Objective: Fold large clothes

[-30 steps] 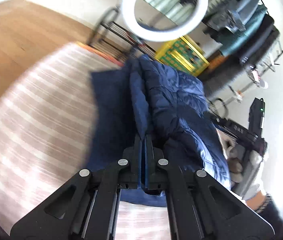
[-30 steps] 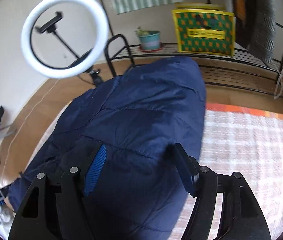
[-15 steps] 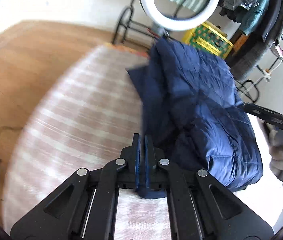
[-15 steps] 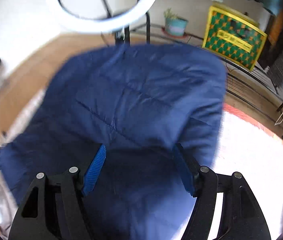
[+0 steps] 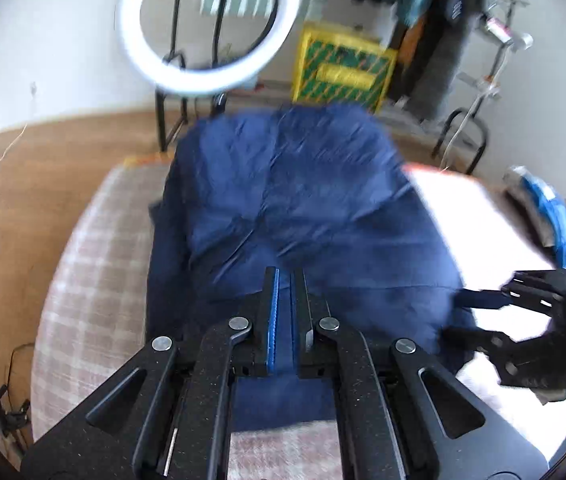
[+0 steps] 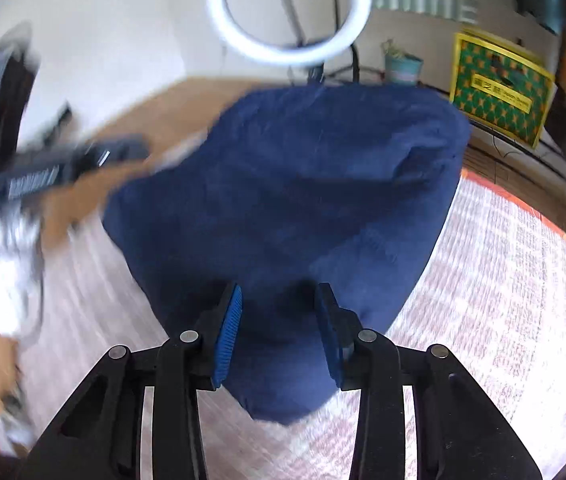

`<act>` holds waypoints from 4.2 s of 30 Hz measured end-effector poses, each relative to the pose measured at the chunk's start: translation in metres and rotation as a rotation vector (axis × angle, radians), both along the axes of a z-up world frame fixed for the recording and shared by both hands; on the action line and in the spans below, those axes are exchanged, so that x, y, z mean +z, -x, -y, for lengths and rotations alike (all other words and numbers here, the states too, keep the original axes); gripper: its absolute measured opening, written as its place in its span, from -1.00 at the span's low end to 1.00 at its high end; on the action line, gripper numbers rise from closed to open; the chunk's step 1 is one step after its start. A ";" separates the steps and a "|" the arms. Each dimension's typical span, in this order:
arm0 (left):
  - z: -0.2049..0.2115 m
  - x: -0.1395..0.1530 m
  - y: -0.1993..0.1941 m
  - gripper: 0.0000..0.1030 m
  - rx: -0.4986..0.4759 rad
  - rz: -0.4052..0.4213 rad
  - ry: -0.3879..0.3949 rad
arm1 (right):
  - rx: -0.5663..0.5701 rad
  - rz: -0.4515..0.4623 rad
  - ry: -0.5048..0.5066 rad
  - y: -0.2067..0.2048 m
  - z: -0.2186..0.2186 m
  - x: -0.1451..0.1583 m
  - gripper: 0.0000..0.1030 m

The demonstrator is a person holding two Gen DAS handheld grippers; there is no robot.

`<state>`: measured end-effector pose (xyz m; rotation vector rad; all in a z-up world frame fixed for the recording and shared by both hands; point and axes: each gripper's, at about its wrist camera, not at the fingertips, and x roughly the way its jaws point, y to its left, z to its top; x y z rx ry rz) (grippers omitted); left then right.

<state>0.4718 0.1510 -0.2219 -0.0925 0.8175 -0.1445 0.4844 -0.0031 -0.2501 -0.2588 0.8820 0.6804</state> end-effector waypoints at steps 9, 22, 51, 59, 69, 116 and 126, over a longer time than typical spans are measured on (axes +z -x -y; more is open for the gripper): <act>-0.016 -0.049 -0.017 -0.97 0.044 -0.112 0.013 | -0.026 0.066 -0.035 0.037 0.031 0.016 0.10; -0.011 -0.044 -0.020 -0.97 0.026 -0.083 -0.033 | -0.190 0.237 -0.080 -0.089 -0.012 0.056 -0.17; -0.005 -0.049 0.006 -0.97 0.018 -0.035 -0.092 | -0.300 0.151 0.056 -0.182 -0.053 0.008 -0.17; -0.019 -0.048 0.013 -0.97 0.012 -0.035 -0.037 | -0.236 0.069 -0.054 -0.151 -0.029 0.018 -0.17; -0.090 -0.019 0.036 0.18 0.073 -0.019 0.274 | -0.291 -0.070 -0.218 -0.139 0.022 -0.005 0.24; -0.178 -0.101 -0.130 0.54 0.106 -0.213 0.844 | -0.231 -0.363 -0.521 -0.133 0.048 -0.058 0.51; -0.171 -0.099 -0.128 0.68 0.032 -0.187 0.860 | -0.226 -0.367 -0.547 -0.134 0.049 -0.060 0.54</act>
